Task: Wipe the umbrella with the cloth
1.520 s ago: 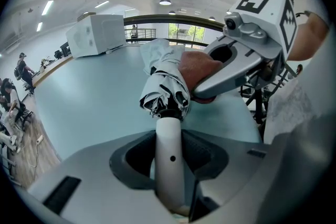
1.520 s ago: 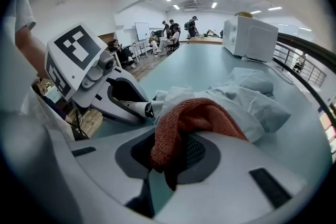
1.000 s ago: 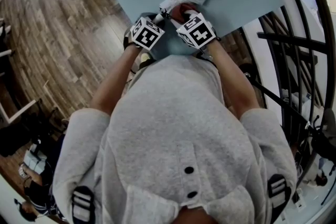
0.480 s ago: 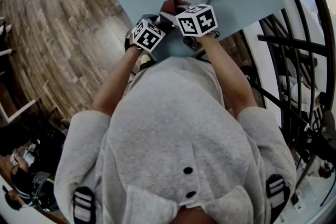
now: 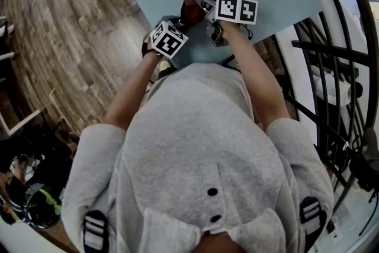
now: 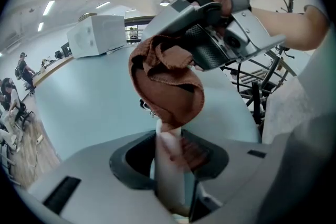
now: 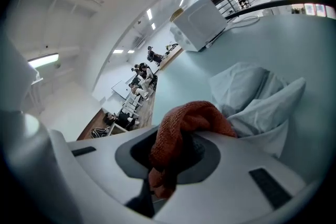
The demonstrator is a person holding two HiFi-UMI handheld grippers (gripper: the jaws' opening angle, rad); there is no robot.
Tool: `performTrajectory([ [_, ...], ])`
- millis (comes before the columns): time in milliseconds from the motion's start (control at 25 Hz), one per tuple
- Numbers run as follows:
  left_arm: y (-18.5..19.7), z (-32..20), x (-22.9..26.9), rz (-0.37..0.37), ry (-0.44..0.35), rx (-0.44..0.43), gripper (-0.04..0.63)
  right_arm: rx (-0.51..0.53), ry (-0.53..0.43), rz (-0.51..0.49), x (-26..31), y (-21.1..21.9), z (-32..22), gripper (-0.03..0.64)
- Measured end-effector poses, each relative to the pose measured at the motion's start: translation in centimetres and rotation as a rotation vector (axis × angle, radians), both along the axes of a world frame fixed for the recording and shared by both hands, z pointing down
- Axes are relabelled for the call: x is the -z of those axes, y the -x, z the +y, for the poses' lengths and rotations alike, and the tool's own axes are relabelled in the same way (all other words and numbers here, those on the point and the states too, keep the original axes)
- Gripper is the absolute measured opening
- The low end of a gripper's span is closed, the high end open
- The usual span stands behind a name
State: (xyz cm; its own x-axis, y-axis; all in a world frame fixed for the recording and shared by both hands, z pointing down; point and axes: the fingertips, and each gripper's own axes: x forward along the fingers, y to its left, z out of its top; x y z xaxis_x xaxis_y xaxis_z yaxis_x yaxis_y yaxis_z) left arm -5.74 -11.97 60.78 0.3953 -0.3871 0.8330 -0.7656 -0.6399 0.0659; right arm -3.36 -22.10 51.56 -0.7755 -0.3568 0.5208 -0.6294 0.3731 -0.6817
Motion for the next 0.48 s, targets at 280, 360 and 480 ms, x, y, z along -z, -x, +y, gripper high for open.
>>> performTrajectory([
  [280,-0.2,0.4,0.3,0.003,-0.004,-0.008,0.156,-0.122,-0.016,-0.004,0.8,-2.5,-1.8,0.069],
  [360,-0.2,0.4,0.3,0.000,-0.006,-0.008,0.156,-0.165,-0.028,0.010,0.9,-3.6,-2.6,0.069],
  [480,0.1,0.4,0.1,0.004,-0.007,-0.006,0.156,-0.217,-0.036,0.029,1.0,-5.0,-4.1,0.069],
])
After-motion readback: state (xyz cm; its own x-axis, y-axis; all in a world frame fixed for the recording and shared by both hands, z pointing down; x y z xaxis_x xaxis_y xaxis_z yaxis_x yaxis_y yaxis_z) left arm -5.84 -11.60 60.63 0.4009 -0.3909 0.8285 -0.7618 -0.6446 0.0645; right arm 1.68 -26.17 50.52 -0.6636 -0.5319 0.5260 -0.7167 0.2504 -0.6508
